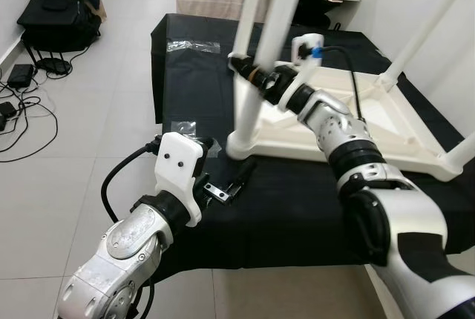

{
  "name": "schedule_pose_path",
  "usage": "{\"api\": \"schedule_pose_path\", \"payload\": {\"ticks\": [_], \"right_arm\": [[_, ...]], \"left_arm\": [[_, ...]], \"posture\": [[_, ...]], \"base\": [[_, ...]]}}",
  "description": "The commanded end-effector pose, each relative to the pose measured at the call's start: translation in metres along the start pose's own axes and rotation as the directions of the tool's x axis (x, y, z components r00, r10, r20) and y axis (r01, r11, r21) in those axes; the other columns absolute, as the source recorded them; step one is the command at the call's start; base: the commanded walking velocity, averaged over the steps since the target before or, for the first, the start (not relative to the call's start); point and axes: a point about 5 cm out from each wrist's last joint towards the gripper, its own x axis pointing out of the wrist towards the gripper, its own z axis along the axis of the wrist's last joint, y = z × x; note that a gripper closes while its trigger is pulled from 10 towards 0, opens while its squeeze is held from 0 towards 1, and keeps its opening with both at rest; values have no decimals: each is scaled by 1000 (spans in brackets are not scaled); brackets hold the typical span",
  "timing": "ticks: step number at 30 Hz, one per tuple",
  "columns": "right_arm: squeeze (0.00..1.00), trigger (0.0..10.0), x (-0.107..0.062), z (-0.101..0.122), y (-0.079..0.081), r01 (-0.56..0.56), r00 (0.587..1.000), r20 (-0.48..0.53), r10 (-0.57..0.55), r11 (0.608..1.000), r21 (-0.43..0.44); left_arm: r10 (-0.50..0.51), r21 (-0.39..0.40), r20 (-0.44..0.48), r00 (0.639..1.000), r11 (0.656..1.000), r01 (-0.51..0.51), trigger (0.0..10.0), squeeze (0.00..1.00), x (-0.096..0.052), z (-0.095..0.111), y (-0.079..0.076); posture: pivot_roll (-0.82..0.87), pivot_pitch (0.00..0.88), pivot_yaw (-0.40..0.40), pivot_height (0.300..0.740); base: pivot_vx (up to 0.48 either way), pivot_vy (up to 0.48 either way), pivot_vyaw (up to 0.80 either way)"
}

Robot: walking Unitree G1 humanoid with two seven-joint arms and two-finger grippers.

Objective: Building children table

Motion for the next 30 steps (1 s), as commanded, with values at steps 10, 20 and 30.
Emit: {"api": "schedule_pose_path", "payload": {"ticks": [10, 20, 30], "right_arm": [[0, 10000, 5, -13, 7, -79, 994, -79, 75, 996, -44], [0, 0, -10, 6, -30, 606, 795, 102, -599, 791, -83], [0, 0, -57, -8, -50, 990, 130, 142, -981, 136, 33]], "left_arm": [[-7, -4, -7, 1000, 1000, 7, 10000, 0, -1, -1, -1], [-4, -7, -7, 1000, 1000, 4, 10000, 0, -1, -1, -2], [-9, -8, -6, 1000, 1000, 9, 10000, 0, -1, -2, -3]], "posture": [[68, 125, -170, 740], [66, 116, -171, 740], [60, 109, -169, 740]], "base": [[0, 0, 0], [0, 0, 0], [0, 0, 0]]}}
